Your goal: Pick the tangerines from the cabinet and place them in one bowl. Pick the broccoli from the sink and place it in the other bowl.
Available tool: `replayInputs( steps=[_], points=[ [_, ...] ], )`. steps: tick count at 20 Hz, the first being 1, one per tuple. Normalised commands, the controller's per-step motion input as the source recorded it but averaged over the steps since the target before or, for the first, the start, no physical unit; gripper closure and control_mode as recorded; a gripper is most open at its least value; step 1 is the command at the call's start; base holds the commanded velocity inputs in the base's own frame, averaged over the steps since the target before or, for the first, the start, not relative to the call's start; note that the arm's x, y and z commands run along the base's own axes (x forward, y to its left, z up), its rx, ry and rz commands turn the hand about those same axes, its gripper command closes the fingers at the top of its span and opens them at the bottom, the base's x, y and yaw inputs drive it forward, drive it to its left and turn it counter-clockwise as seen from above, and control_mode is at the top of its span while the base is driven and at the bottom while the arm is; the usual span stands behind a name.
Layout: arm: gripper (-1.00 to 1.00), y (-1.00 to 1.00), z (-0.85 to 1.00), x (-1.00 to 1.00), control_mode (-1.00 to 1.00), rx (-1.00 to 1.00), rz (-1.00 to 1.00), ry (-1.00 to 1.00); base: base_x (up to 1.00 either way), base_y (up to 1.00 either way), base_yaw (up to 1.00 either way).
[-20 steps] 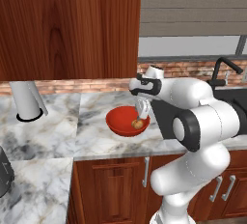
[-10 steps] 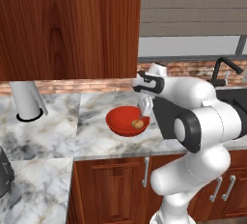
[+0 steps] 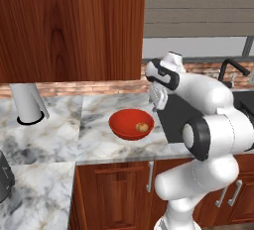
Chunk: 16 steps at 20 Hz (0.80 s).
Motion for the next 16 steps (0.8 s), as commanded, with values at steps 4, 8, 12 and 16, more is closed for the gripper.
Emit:
replayInputs(
  steps=[4, 8, 12, 16],
  points=[
    [-1.0, -0.22, 0.18, -0.27, -1.0, 0.0, -0.18, 0.04, 0.0, 0.0, 0.0],
    [-1.0, -0.3, 0.2, -0.3, -1.0, 0.0, -0.21, 0.01, 0.0, 0.0, 0.0],
    [-1.0, -0.17, 0.13, -0.39, -1.0, 0.0, -0.23, -0.01, 0.0, 0.0, 0.0],
    [-1.0, -0.09, 0.05, -0.36, -1.0, 0.0, -0.29, 0.0, 0.0, 0.0, 0.0]
  ],
)
